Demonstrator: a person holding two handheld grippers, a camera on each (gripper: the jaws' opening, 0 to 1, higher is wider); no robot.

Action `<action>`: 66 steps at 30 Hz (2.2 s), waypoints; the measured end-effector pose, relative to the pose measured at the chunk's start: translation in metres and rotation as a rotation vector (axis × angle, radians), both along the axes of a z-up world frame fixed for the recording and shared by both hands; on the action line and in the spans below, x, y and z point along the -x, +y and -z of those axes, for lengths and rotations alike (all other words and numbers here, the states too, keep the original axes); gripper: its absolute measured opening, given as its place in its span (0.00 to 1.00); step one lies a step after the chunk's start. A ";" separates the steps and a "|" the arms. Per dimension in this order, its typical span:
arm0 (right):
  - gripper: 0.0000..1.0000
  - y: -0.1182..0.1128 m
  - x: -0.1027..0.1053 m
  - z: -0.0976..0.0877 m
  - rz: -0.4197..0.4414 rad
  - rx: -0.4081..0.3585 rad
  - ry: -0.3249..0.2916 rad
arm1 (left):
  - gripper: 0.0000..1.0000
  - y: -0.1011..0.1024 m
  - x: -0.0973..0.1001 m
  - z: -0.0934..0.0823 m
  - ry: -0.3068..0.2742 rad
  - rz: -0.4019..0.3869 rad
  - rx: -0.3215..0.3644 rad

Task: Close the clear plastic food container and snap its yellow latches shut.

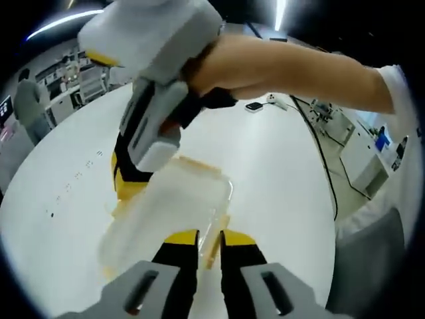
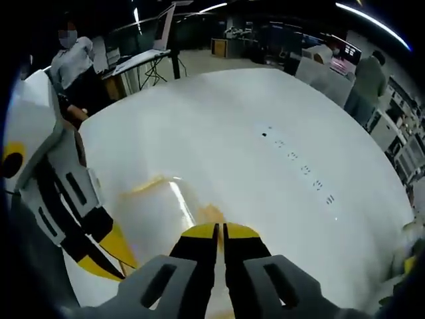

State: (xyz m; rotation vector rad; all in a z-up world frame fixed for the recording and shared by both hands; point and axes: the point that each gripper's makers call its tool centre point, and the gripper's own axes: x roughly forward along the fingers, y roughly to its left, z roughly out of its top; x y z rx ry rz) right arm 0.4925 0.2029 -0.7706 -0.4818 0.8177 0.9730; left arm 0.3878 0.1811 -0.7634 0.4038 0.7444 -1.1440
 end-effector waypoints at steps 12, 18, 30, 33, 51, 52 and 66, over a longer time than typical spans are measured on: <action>0.11 0.000 0.017 -0.013 -0.133 0.014 0.024 | 0.18 0.000 -0.002 -0.002 -0.027 0.041 -0.008; 0.25 -0.008 0.030 -0.008 -0.270 0.122 0.088 | 0.26 -0.001 -0.008 -0.007 -0.106 0.088 -0.015; 0.35 -0.007 0.030 0.000 -0.405 0.222 0.149 | 0.37 0.000 -0.005 0.007 -0.224 0.193 -0.103; 0.35 -0.008 0.034 0.003 -0.434 0.239 0.170 | 0.36 0.002 -0.004 0.008 -0.250 0.212 -0.114; 0.34 -0.012 0.053 0.007 -0.488 0.310 0.236 | 0.30 0.002 -0.005 0.012 -0.373 0.294 -0.153; 0.34 -0.012 0.050 0.007 -0.489 0.313 0.236 | 0.30 0.002 -0.005 0.012 -0.376 0.296 -0.155; 0.34 -0.010 0.040 0.008 -0.472 0.313 0.242 | 0.28 0.003 -0.008 0.013 -0.410 0.325 -0.201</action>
